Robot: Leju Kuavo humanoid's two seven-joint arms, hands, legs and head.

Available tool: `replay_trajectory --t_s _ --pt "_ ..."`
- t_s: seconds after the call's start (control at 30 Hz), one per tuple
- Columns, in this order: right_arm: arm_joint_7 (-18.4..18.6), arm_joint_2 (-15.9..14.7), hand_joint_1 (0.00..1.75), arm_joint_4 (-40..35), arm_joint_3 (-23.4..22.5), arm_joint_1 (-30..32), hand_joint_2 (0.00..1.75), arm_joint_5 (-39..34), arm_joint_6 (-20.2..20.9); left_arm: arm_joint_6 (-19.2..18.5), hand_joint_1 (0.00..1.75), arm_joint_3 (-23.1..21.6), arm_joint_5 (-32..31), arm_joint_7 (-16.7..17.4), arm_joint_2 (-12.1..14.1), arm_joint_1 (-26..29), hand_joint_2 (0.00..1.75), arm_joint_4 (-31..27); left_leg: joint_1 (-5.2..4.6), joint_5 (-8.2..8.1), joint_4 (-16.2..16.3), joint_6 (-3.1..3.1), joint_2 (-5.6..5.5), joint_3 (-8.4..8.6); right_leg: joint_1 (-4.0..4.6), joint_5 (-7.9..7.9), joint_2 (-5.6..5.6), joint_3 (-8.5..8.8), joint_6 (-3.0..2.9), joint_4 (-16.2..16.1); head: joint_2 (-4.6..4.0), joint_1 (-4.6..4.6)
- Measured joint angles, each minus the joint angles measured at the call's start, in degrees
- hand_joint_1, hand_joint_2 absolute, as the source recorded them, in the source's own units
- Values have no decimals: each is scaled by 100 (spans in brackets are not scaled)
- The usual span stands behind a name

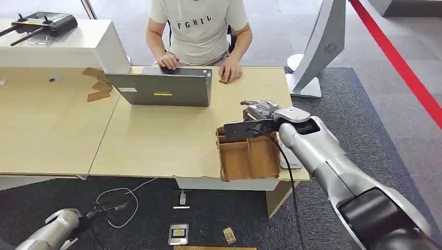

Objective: Pass the card to the sensor for recognition and then transmit it.

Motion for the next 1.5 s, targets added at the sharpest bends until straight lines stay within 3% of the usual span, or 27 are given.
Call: replay_trajectory --t_s 0.8,1.3,1.5 --pt "-251 192 175 573 -68 -19 175 68 -289 -483 0 160 -260 72 -46 -173 175 20 0 0 0 0 3 3 0 0 0 -1 0 -4 0 0" --pt "-297 199 175 749 -79 -35 175 2 -848 -682 0 155 -365 184 -216 -541 175 -2 -1 0 1 0 4 9 0 2 1 7 -1 -3 0 0" --pt "-297 197 175 776 -81 -73 175 -2 -890 -691 0 153 -372 186 -236 -567 175 -2 -1 0 1 0 4 9 0 2 0 6 -1 -2 0 0"
